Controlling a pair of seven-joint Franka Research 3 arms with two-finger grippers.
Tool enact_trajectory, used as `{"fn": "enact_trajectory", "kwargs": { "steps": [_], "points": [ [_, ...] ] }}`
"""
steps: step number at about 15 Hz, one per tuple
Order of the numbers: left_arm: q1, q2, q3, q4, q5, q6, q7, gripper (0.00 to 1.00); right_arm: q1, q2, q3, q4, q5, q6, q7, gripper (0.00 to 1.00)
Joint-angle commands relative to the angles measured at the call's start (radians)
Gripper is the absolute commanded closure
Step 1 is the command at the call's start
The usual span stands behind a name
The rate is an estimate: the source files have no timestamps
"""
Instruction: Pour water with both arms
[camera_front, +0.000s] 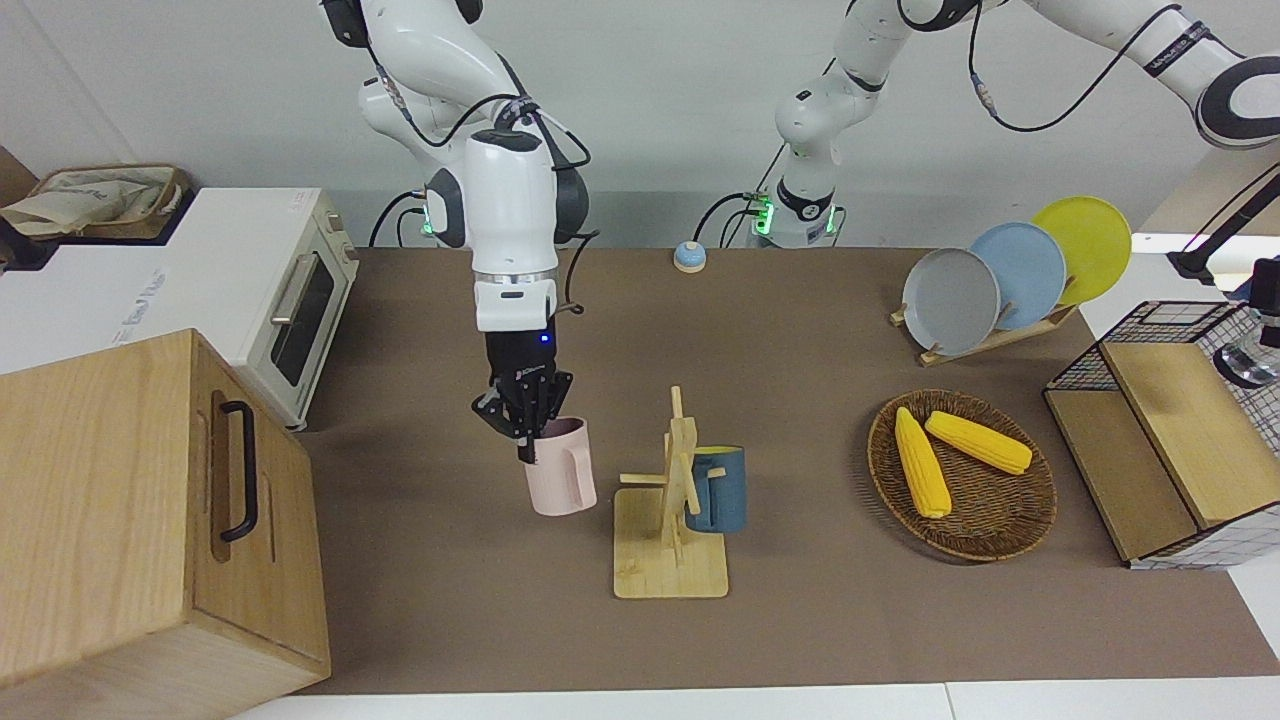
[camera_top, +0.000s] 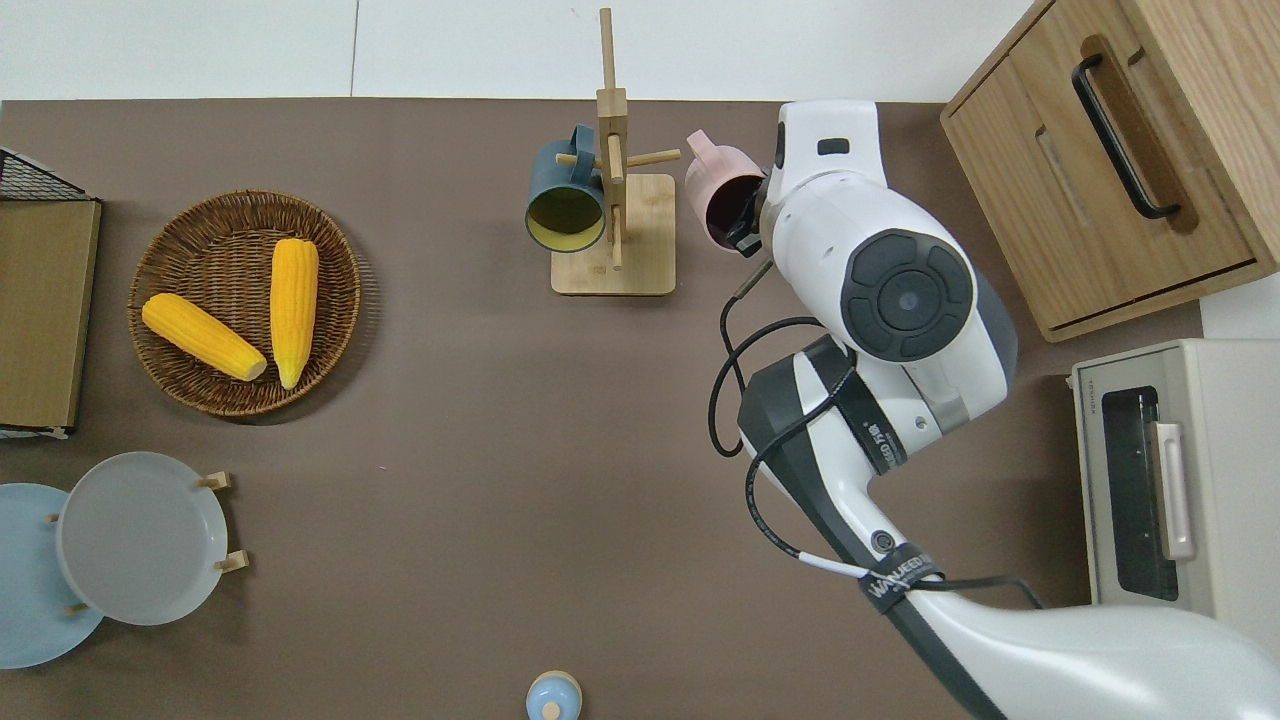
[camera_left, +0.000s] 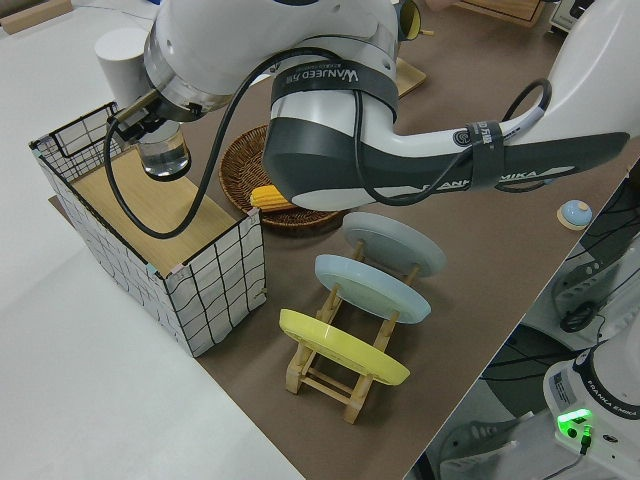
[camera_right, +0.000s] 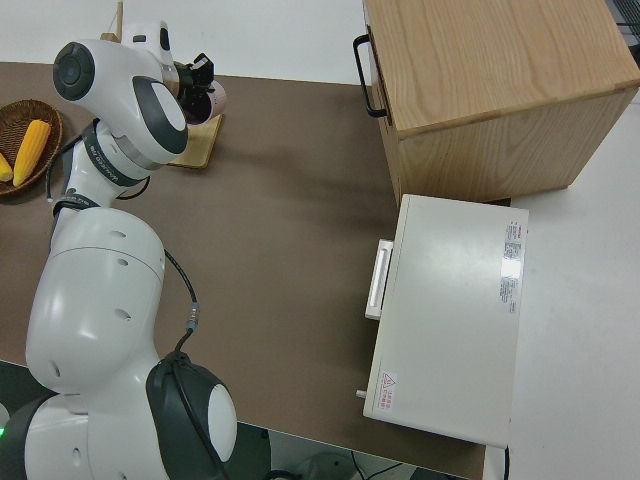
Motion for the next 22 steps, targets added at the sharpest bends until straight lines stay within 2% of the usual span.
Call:
{"fn": "enact_trajectory", "kwargs": {
  "steps": [1,5,7,8,10,14,19,22],
  "points": [
    [-0.007,-0.020,-0.003,0.057,0.085,-0.070,-0.092,1.00,-0.048,-0.088,0.010,-0.077,0.021,-0.033,-0.079,1.000],
    [-0.008,-0.069,-0.012,0.066,0.096,-0.120,-0.126,1.00,-0.081,-0.137,0.010,-0.104,0.021,-0.082,-0.135,1.000],
    [-0.008,-0.096,-0.024,0.063,0.120,-0.130,-0.170,1.00,-0.107,-0.172,0.010,-0.146,0.021,-0.088,-0.142,1.000],
    [-0.008,-0.112,-0.039,0.054,0.143,-0.131,-0.191,1.00,-0.117,-0.180,0.010,-0.154,0.024,-0.100,-0.135,1.000],
    [-0.007,-0.135,-0.063,0.033,0.168,-0.130,-0.234,1.00,-0.118,-0.192,0.010,-0.155,0.068,-0.206,-0.120,1.000],
    [-0.008,-0.213,-0.078,-0.071,0.180,-0.128,-0.256,1.00,-0.124,-0.197,0.010,-0.152,0.315,-0.345,-0.070,1.000],
    [-0.030,-0.308,-0.092,-0.196,0.248,-0.119,-0.322,1.00,-0.116,-0.218,0.025,-0.149,0.436,-0.494,0.173,1.000],
    [-0.028,-0.348,-0.092,-0.268,0.252,-0.116,-0.320,1.00,-0.114,-0.229,0.088,-0.149,0.474,-0.541,0.343,1.000]
  ]
}}
